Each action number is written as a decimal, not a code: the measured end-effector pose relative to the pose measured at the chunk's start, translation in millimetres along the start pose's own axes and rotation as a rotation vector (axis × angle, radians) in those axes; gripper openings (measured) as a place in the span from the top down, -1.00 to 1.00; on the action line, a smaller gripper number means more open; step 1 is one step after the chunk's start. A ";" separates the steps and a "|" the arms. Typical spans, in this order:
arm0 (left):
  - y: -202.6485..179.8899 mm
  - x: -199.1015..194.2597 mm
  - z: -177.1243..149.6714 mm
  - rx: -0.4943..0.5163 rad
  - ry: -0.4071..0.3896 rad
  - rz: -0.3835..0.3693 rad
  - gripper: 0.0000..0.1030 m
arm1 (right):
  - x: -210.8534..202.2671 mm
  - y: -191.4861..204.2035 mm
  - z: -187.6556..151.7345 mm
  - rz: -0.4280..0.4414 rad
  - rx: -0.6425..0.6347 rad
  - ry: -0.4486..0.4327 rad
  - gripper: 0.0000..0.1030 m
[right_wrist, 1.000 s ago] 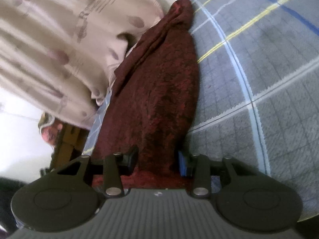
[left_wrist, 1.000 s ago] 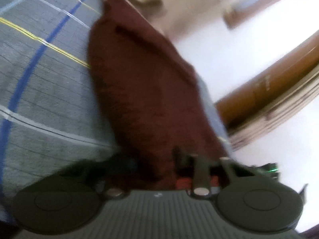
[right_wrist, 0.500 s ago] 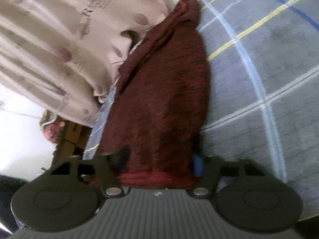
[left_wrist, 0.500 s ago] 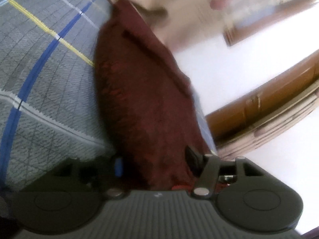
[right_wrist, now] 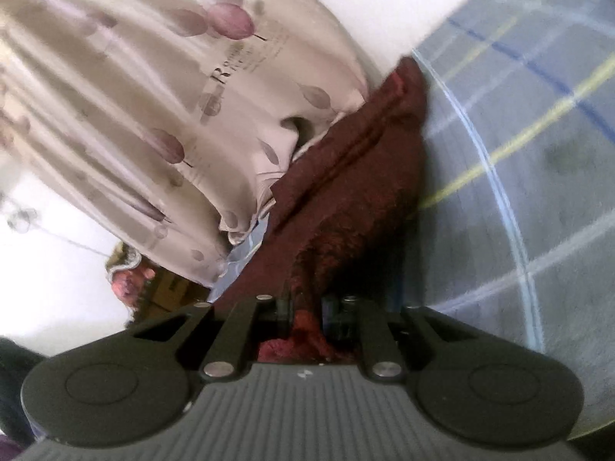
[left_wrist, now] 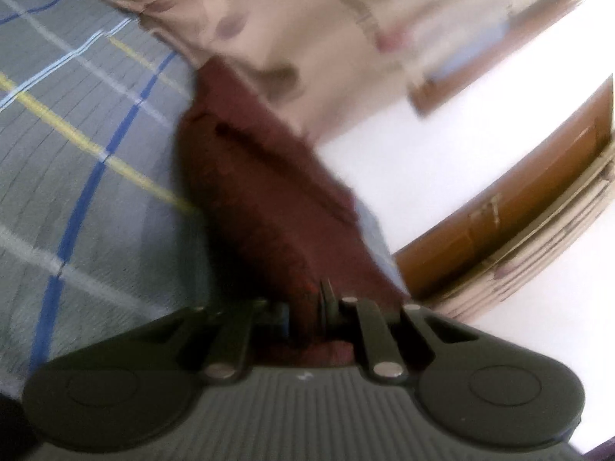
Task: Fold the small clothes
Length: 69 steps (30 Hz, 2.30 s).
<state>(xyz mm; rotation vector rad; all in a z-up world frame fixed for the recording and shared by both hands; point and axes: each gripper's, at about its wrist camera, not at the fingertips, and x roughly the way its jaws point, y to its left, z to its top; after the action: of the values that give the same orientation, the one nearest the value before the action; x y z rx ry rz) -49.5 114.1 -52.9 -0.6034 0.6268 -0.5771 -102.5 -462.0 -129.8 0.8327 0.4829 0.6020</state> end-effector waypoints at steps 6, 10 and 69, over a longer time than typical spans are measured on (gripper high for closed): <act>13.6 0.6 -12.1 -0.016 0.003 0.020 0.75 | 9.5 -25.1 -18.0 -0.033 0.079 0.035 0.65; 6.8 -9.1 -8.2 0.005 -0.030 -0.001 0.75 | 7.7 -17.3 -15.7 0.006 0.064 0.019 0.65; -18.6 -32.5 -22.1 0.049 -0.009 -0.065 0.80 | -22.8 -14.6 -35.3 0.105 0.172 -0.014 0.68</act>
<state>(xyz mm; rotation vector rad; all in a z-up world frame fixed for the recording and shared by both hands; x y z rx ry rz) -91.9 115.1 -43.4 -0.5816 0.5845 -0.6481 -136.3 -465.9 -158.4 1.0295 0.4851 0.6576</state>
